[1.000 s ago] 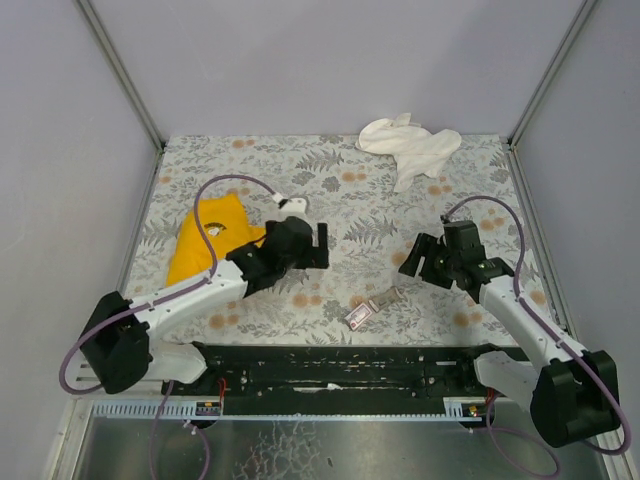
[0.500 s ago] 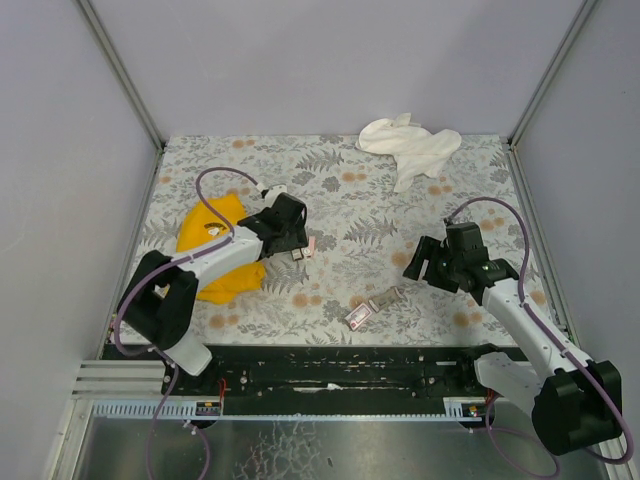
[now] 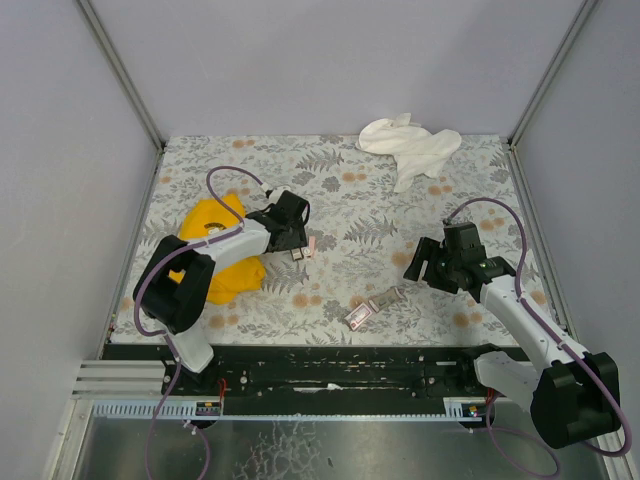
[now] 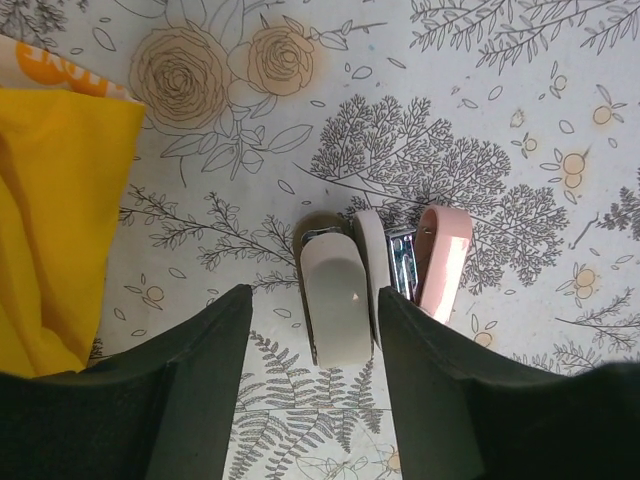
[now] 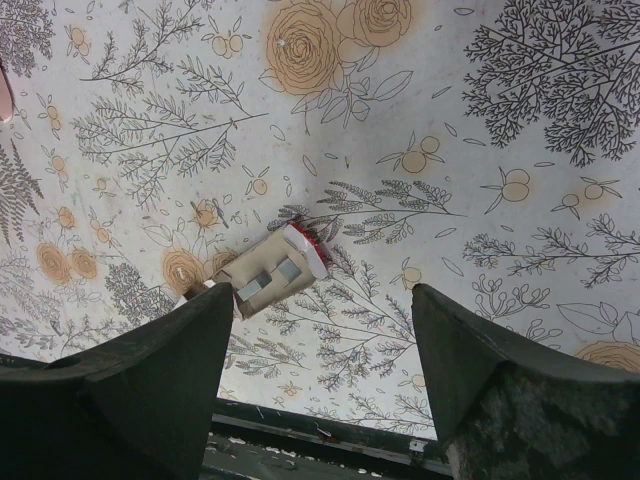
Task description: Load the staples into the stapler
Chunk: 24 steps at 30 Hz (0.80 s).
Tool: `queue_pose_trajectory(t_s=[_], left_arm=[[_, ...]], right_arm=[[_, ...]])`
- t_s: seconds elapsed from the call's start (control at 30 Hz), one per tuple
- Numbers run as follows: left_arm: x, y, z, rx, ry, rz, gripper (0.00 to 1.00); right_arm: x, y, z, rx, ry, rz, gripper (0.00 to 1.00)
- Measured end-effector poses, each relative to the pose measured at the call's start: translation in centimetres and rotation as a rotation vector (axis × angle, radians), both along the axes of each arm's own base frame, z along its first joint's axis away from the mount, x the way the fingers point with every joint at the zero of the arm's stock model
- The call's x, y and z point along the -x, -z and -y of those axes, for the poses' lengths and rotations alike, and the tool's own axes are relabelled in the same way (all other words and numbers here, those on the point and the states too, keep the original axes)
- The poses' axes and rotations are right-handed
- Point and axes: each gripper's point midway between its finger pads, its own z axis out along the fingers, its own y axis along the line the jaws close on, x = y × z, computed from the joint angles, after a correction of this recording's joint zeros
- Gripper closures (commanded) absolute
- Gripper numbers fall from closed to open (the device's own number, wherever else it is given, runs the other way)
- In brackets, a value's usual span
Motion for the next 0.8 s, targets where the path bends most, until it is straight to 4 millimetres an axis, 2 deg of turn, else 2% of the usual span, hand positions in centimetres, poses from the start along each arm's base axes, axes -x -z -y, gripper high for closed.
queue_pose_trajectory(t_s=[0.23, 0.47, 0.67, 0.8], left_arm=[[0.0, 0.7, 0.2, -0.004, 0.013, -0.019, 0.58], [-0.1, 0.7, 0.3, -0.003, 0.017, -0.015, 0.75], [-0.1, 0.6, 0.2, -0.014, 0.033, -0.013, 0.98], [0.0, -0.5, 0.0, -0.017, 0.047, 0.004, 1.0]], right_arm=[[0.0, 0.0, 0.0, 0.002, 0.0, 0.0, 0.21], [0.0, 0.0, 0.1, 0.004, -0.001, 0.002, 0.21], [0.2, -0.6, 0.2, 0.008, -0.006, 0.024, 0.2], [0.5, -1.2, 0.3, 0.005, -0.01, 0.042, 0.2]])
